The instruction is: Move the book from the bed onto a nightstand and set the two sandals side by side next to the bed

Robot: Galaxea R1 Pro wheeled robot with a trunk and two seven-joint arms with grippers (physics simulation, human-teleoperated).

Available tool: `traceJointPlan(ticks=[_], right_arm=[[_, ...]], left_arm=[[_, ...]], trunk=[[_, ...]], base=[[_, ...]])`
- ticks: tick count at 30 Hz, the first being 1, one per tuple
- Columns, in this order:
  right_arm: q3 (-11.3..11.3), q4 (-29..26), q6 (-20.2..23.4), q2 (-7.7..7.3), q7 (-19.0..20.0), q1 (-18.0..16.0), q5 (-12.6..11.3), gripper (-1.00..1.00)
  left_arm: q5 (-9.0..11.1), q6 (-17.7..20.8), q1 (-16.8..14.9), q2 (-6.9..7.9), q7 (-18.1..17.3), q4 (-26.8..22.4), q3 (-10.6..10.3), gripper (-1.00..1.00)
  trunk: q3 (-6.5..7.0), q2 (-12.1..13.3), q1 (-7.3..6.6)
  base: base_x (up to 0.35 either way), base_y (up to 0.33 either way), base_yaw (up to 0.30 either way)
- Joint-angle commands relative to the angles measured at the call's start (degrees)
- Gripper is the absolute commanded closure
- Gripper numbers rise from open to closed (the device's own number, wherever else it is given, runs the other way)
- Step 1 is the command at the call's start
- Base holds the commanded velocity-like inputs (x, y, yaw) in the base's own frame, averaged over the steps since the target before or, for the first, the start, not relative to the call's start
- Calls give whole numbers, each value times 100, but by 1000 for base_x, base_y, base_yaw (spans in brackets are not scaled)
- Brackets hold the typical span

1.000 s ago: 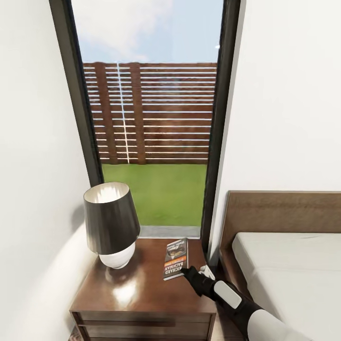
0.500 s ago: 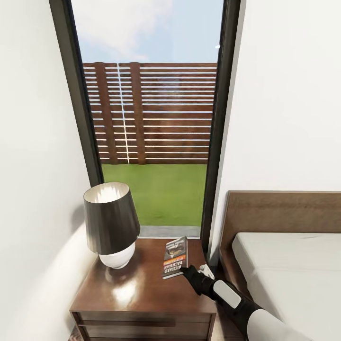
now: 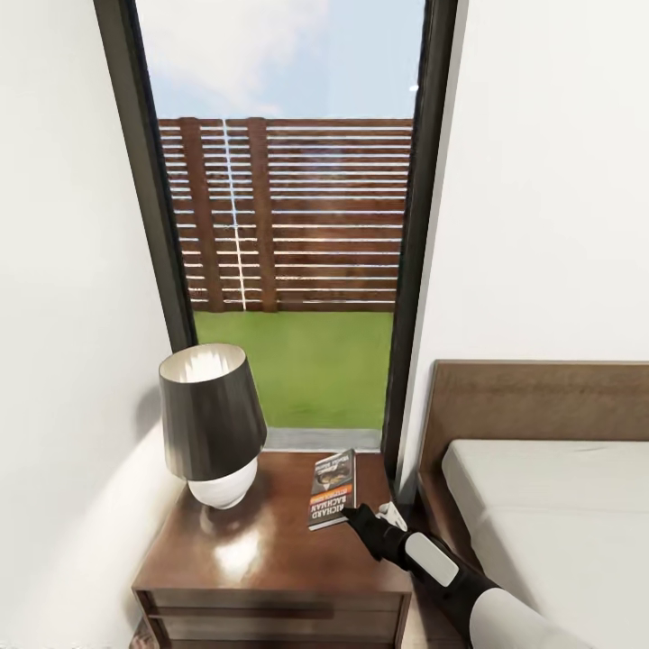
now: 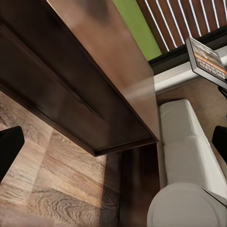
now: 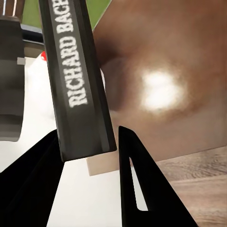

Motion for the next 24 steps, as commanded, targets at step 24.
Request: traceJointPlan(ticks=[24], right_arm=[[25,-17,4,0,19,-8,-33,100]], left_arm=[[-19,-38,4,1,-7,-8,18,-100]], trunk=[[-436,-966,528]], base=[[0,0,0]])
